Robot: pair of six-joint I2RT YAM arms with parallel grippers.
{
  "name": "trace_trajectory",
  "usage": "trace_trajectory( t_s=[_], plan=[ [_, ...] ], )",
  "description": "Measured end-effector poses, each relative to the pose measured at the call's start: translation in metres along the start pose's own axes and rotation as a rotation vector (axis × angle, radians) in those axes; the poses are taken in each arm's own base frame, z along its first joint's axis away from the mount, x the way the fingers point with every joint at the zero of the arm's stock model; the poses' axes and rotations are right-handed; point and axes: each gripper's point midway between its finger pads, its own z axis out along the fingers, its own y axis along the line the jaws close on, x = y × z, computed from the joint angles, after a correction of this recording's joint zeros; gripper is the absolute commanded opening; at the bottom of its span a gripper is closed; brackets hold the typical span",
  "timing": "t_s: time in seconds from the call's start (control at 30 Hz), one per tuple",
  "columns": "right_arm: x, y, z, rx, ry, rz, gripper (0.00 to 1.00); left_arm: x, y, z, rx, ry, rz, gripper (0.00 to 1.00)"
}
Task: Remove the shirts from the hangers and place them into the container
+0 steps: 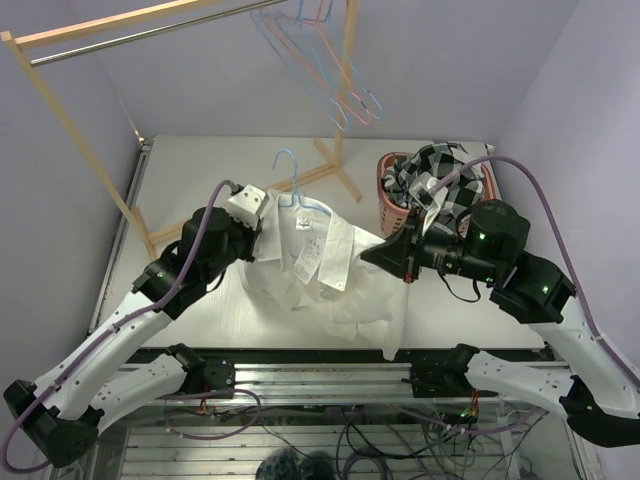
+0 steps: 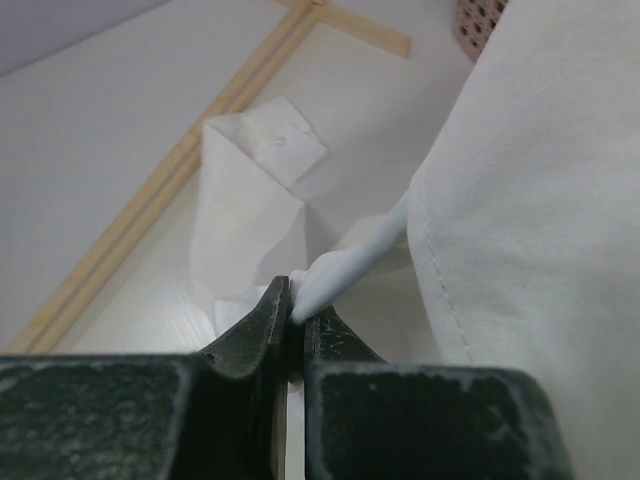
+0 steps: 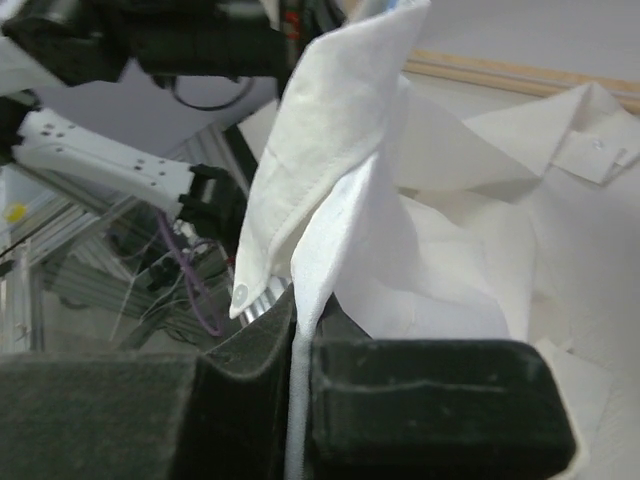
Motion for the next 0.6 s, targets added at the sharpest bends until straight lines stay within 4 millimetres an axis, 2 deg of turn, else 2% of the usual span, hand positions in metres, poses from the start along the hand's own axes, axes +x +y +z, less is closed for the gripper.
trace_trajectory(
  t_s=[0.07,0.13,0.23,0.4,0.53,0.6],
  plan=[
    [0.003,-0.014,0.004,0.070,0.015,0.004,0.15,-0.006,0.012,-0.001,-0.064,-0.011,0.013,0.07],
    [0.006,-0.034,0.006,0.173,0.045,0.008,0.21,-0.011,0.028,-0.006,-0.146,-0.024,0.030,0.07],
    [0.009,-0.062,0.008,0.325,0.084,0.002,0.35,-0.017,0.049,-0.018,-0.260,-0.049,0.049,0.07],
    [0.008,-0.097,0.003,0.523,0.141,-0.038,0.39,-0.027,0.082,-0.057,-0.429,-0.127,0.044,0.07],
    [-0.006,-0.114,-0.005,0.642,0.155,-0.080,0.42,-0.033,0.099,-0.087,-0.514,-0.200,0.003,0.07],
    [-0.017,-0.119,-0.007,0.678,0.144,-0.099,0.43,-0.034,0.102,-0.094,-0.531,-0.215,-0.007,0.07]
  ],
)
